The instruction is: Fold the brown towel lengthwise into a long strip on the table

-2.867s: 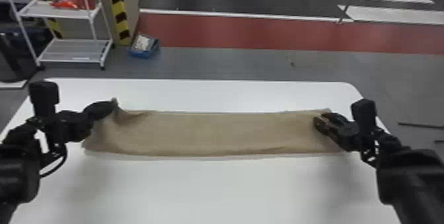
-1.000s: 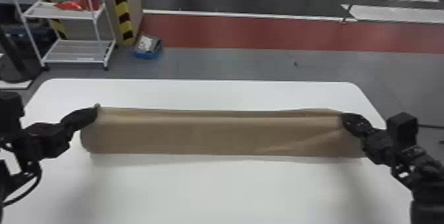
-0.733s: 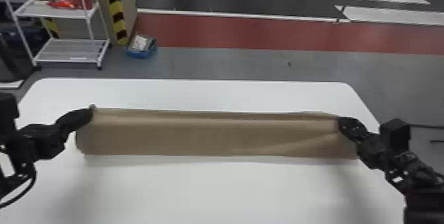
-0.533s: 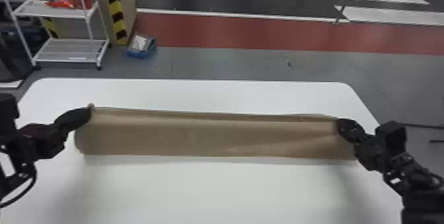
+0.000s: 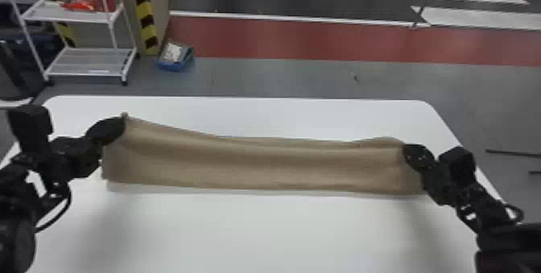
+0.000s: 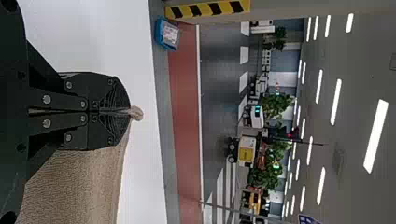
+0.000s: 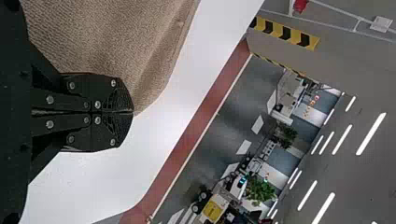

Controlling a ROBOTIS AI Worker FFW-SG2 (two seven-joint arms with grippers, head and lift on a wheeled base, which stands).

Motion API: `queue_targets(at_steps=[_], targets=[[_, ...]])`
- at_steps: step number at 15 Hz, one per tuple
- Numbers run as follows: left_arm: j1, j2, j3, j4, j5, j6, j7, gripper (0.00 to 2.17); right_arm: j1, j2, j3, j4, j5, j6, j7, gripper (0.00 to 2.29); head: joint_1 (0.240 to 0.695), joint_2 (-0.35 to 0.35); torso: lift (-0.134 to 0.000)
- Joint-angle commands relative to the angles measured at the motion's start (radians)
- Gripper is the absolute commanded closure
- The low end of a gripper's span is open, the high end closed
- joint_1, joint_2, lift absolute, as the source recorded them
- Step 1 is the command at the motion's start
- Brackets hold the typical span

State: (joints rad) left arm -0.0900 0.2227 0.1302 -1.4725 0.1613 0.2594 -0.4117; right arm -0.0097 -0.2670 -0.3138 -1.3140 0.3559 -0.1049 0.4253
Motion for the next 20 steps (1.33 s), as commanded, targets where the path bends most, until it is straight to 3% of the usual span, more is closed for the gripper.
queue_targets(at_steps=[1,4,10,12,14,15,17,20], targets=[[-0.014,-0.003,-0.006,0.027,-0.009,-0.030,0.011,1.33,-0.010,0.003,0.008,0.012,0.005,0.000,-0.028,1.29,0.695,-0.119,-0.116],[-0.039,-0.002,-0.006,0.087,-0.019,-0.073,0.019,1.33,-0.052,0.002,0.015,0.070,0.021,0.000,-0.043,1.29,0.695,-0.118,-0.116],[-0.067,-0.003,-0.049,0.130,-0.106,-0.070,0.057,1.33,-0.093,0.002,0.056,0.118,0.040,0.000,-0.051,1.28,0.695,-0.105,-0.116],[-0.068,-0.003,-0.058,0.143,-0.161,-0.073,0.079,1.02,-0.099,0.002,0.064,0.124,0.052,0.000,-0.071,0.92,0.695,-0.101,-0.116],[-0.063,0.003,-0.057,0.139,-0.163,-0.082,0.077,0.12,-0.108,0.000,0.062,0.131,0.064,0.000,-0.079,0.17,0.695,-0.100,-0.116],[-0.059,0.003,-0.057,0.132,-0.163,-0.088,0.077,0.02,-0.108,-0.005,0.062,0.136,0.074,0.000,-0.088,0.01,0.695,-0.100,-0.116],[-0.024,0.007,-0.043,0.084,-0.166,-0.110,0.080,0.02,-0.104,-0.011,0.059,0.136,0.109,-0.003,-0.105,0.02,0.695,-0.103,-0.116],[0.042,0.006,0.014,-0.014,-0.151,-0.110,0.077,0.02,-0.078,-0.014,0.030,0.116,0.095,-0.043,-0.112,0.05,0.695,-0.108,-0.116]])
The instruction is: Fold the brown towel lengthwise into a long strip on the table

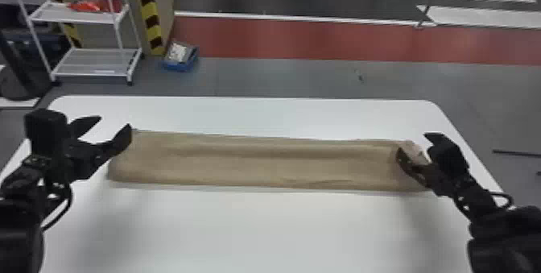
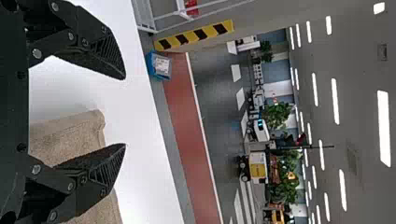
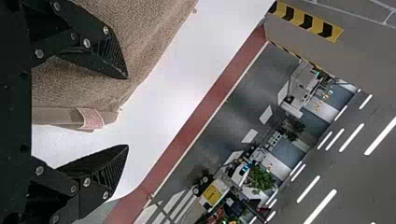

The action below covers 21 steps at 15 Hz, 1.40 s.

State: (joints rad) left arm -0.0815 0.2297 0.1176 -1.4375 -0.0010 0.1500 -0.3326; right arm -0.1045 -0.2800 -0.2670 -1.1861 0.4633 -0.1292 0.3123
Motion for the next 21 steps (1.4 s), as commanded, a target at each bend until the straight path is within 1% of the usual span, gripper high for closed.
queue_targets(at_steps=[1,2,3,4,6,7,10,11,12,13,14,15,17,18,19,20,21], targets=[[0.060,-0.003,0.040,-0.078,0.035,0.000,-0.003,0.02,0.035,-0.001,-0.023,-0.038,-0.034,-0.022,0.007,0.06,0.695,-0.103,-0.116],[0.086,-0.003,0.053,-0.112,0.070,0.000,-0.008,0.02,0.062,-0.001,-0.031,-0.072,-0.060,-0.025,0.018,0.06,0.695,-0.101,-0.116],[0.114,-0.006,0.063,-0.133,0.102,0.003,-0.016,0.02,0.088,-0.001,-0.043,-0.101,-0.071,-0.049,0.027,0.06,0.695,-0.100,-0.116],[0.134,-0.006,0.068,-0.155,0.127,0.003,-0.016,0.02,0.100,0.004,-0.061,-0.113,-0.100,-0.092,0.065,0.06,0.695,-0.099,-0.116],[0.186,-0.013,0.089,-0.210,0.177,0.000,-0.017,0.02,0.117,0.004,-0.115,-0.158,-0.223,-0.095,0.206,0.06,0.695,-0.091,-0.116],[0.210,-0.013,0.089,-0.236,0.188,0.000,-0.017,0.02,0.126,0.005,-0.124,-0.172,-0.233,-0.077,0.223,0.06,0.695,-0.086,-0.116],[0.275,-0.038,0.089,-0.291,0.190,-0.010,-0.019,0.02,0.158,0.008,-0.141,-0.182,-0.259,-0.068,0.240,0.07,0.695,-0.102,-0.116],[0.305,-0.041,0.093,-0.319,0.202,-0.019,-0.013,0.02,0.175,0.008,-0.153,-0.185,-0.296,-0.086,0.245,0.07,0.695,-0.108,-0.116],[0.335,-0.044,0.100,-0.340,0.227,-0.043,-0.009,0.02,0.190,0.010,-0.167,-0.196,-0.342,-0.089,0.268,0.07,0.695,-0.115,-0.116],[0.371,-0.052,0.105,-0.370,0.254,-0.099,-0.002,0.02,0.217,0.013,-0.176,-0.224,-0.390,-0.089,0.278,0.07,0.695,-0.120,-0.116],[0.408,-0.064,0.106,-0.403,0.260,-0.135,0.014,0.02,0.255,0.021,-0.179,-0.270,-0.419,-0.089,0.281,0.06,0.695,-0.128,-0.116],[0.439,-0.076,0.103,-0.437,0.259,-0.151,0.033,0.02,0.295,0.042,-0.181,-0.326,-0.446,-0.089,0.284,0.06,0.695,-0.131,-0.116],[0.496,-0.079,0.071,-0.478,0.245,-0.227,0.089,0.02,0.367,0.097,-0.167,-0.443,-0.492,-0.083,0.284,0.06,0.695,-0.128,-0.116],[0.519,-0.082,0.050,-0.494,0.237,-0.267,0.118,0.02,0.399,0.133,-0.149,-0.507,-0.500,-0.074,0.284,0.06,0.695,-0.122,-0.116],[0.534,-0.092,0.039,-0.508,0.225,-0.276,0.133,0.02,0.427,0.157,-0.126,-0.558,-0.502,-0.065,0.275,0.07,0.695,-0.105,-0.116],[0.549,-0.108,0.030,-0.528,0.208,-0.276,0.141,0.02,0.454,0.179,-0.093,-0.607,-0.502,-0.052,0.260,0.07,0.695,-0.092,-0.116],[0.571,-0.113,0.016,-0.549,0.193,-0.283,0.161,0.02,0.482,0.193,-0.063,-0.659,-0.502,-0.022,0.235,0.07,0.695,-0.080,-0.116]])
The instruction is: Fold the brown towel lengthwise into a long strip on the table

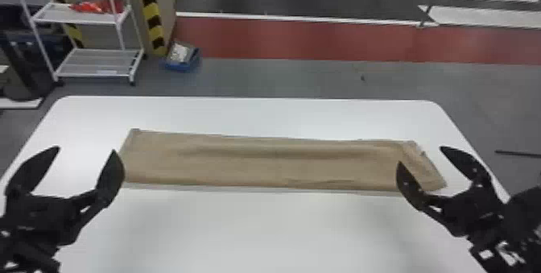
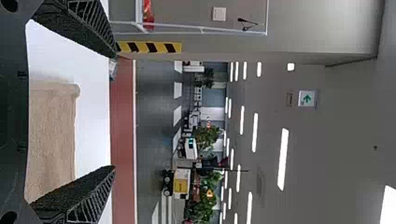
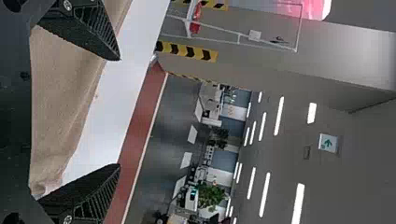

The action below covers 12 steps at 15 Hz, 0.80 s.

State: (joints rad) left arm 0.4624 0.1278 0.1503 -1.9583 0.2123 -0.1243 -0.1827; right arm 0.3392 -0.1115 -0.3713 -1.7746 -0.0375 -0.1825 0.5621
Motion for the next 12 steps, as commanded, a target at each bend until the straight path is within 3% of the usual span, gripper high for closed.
queue_targets(at_steps=[1,5,12], targets=[[0.045,-0.013,-0.028,-0.051,-0.025,-0.008,0.025,0.02,0.061,0.030,0.066,-0.115,-0.001,0.074,-0.031,0.07,0.695,-0.069,-0.116],[0.110,-0.019,-0.081,-0.097,-0.082,-0.070,0.075,0.02,0.129,0.061,0.135,-0.275,-0.001,0.292,-0.093,0.08,0.695,-0.024,-0.116],[0.122,-0.027,-0.081,-0.087,-0.113,-0.091,0.117,0.02,0.173,0.090,0.157,-0.315,-0.028,0.286,-0.139,0.08,0.695,-0.004,-0.116]])
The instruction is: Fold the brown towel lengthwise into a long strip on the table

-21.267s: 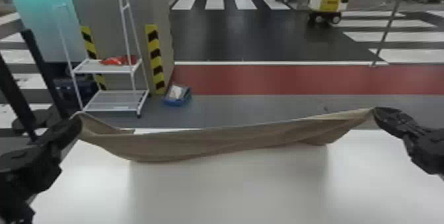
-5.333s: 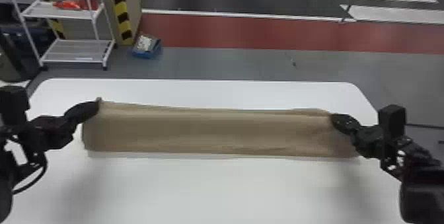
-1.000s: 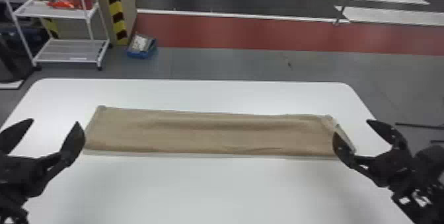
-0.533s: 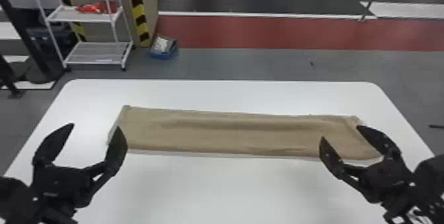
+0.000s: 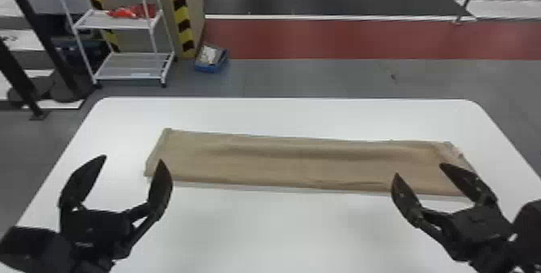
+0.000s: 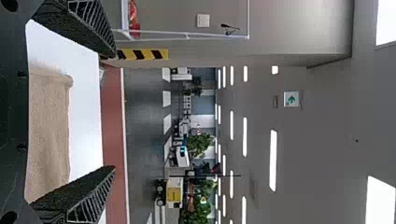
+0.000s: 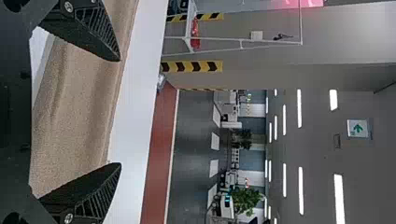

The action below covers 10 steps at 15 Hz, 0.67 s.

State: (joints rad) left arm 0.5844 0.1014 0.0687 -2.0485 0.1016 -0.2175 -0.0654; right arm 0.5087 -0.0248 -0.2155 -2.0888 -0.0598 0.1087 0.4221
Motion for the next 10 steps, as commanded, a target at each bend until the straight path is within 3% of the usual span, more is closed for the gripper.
queue_targets(at_steps=[1,6,10], targets=[[0.002,0.000,-0.001,0.007,-0.011,0.002,-0.001,0.02,0.007,0.002,0.001,-0.002,-0.018,-0.008,0.004,0.08,0.695,0.001,-0.116],[0.000,-0.002,-0.006,0.011,-0.019,0.020,-0.001,0.02,0.022,0.002,0.002,-0.007,-0.097,-0.051,0.038,0.08,0.695,0.010,-0.116],[0.003,-0.006,-0.013,0.010,-0.019,0.020,-0.001,0.02,0.033,0.003,0.010,-0.007,-0.107,-0.073,0.040,0.08,0.695,0.012,-0.116]])
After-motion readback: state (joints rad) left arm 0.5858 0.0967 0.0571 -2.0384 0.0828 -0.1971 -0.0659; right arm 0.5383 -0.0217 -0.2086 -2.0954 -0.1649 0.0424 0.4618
